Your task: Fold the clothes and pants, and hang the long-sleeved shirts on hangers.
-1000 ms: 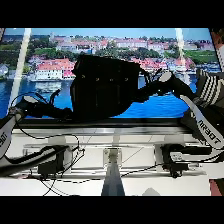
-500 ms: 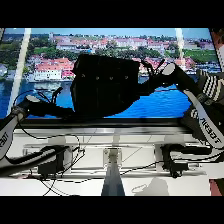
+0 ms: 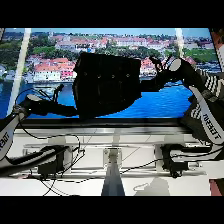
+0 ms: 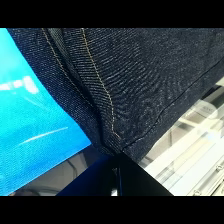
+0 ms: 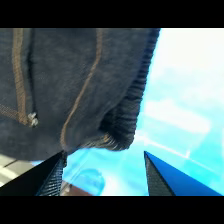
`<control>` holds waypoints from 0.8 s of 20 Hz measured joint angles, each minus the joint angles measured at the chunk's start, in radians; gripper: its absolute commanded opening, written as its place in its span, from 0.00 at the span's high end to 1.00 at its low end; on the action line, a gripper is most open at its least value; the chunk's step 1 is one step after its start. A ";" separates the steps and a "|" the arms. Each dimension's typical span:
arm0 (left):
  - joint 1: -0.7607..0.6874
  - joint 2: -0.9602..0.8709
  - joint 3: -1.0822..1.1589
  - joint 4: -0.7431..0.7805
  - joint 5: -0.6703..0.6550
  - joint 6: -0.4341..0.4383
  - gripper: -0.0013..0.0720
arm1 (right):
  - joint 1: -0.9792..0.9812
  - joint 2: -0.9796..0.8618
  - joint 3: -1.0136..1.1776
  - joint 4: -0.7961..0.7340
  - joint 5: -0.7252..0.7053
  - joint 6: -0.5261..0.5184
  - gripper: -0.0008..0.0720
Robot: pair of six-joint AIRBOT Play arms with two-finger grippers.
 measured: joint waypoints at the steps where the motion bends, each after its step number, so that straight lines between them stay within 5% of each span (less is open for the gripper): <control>1: 0.000 0.000 0.000 -0.002 0.000 0.000 0.96 | -0.001 -0.014 0.000 0.005 -0.007 0.002 0.26; 11: -0.001 0.000 0.000 -0.005 0.000 0.003 0.96 | -0.060 -0.155 0.003 0.134 0.029 0.007 0.35; 13: -0.001 0.000 0.000 -0.005 0.001 0.003 0.96 | -0.063 -0.180 -0.002 0.181 0.040 0.004 0.76; 16: -0.001 0.000 0.003 -0.005 0.001 0.003 0.96 | -0.054 -0.203 -0.005 0.226 0.046 -0.037 0.94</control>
